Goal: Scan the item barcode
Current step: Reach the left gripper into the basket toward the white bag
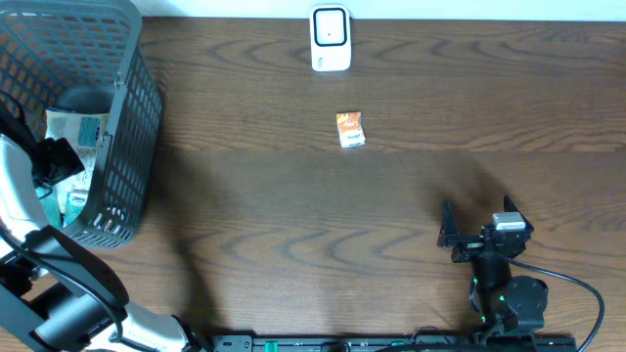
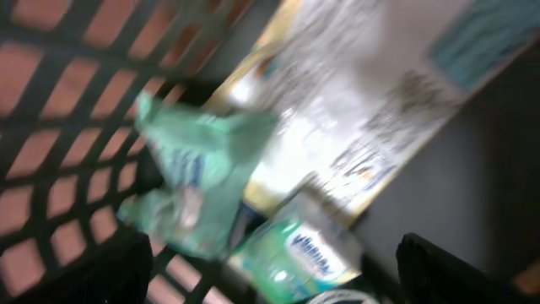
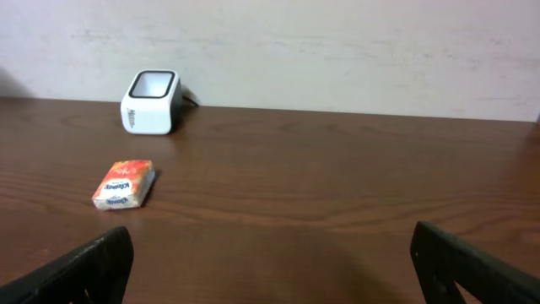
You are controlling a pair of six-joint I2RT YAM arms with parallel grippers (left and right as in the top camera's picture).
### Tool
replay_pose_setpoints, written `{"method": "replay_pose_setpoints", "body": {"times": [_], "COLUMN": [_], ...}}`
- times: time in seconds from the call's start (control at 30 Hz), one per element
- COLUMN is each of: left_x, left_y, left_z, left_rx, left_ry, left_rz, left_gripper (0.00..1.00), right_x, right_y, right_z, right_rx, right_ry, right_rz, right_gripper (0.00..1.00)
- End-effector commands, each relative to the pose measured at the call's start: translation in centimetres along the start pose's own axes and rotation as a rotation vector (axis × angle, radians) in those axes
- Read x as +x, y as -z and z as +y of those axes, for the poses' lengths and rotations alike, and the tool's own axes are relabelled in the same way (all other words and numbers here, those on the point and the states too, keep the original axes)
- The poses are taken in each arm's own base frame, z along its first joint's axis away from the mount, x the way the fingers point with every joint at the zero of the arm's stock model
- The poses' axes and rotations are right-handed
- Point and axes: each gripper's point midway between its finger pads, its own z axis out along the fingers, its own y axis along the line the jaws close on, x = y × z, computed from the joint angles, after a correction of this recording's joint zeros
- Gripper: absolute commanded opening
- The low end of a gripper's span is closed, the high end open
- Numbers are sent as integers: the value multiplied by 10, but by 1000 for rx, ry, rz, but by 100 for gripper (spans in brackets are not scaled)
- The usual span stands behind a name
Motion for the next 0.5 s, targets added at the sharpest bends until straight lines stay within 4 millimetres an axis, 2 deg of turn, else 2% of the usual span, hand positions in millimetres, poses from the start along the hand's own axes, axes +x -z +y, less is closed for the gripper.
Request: {"method": "replay_pose_setpoints", "body": {"times": [0.0, 0.13, 0.33, 0.47], "left_x": [-1, -8, -22, -20], "left_y": [-7, -6, -5, -4], "left_z": [-26, -29, -35, -40], "left_rx": [146, 144, 140, 144], "left_ry": [-121, -202, -231, -279], "left_rz": [-10, -45, -100, -97], "left_gripper": [91, 91, 91, 91], "right_x": [0, 0, 0, 0], "right_y": [0, 0, 0, 0], "right_z": [-1, -1, -1, -1], "right_rx": [5, 5, 5, 5], "right_ry": [0, 0, 0, 0], "right_rz": [0, 0, 0, 0], "right_gripper": [99, 99, 99, 99]}}
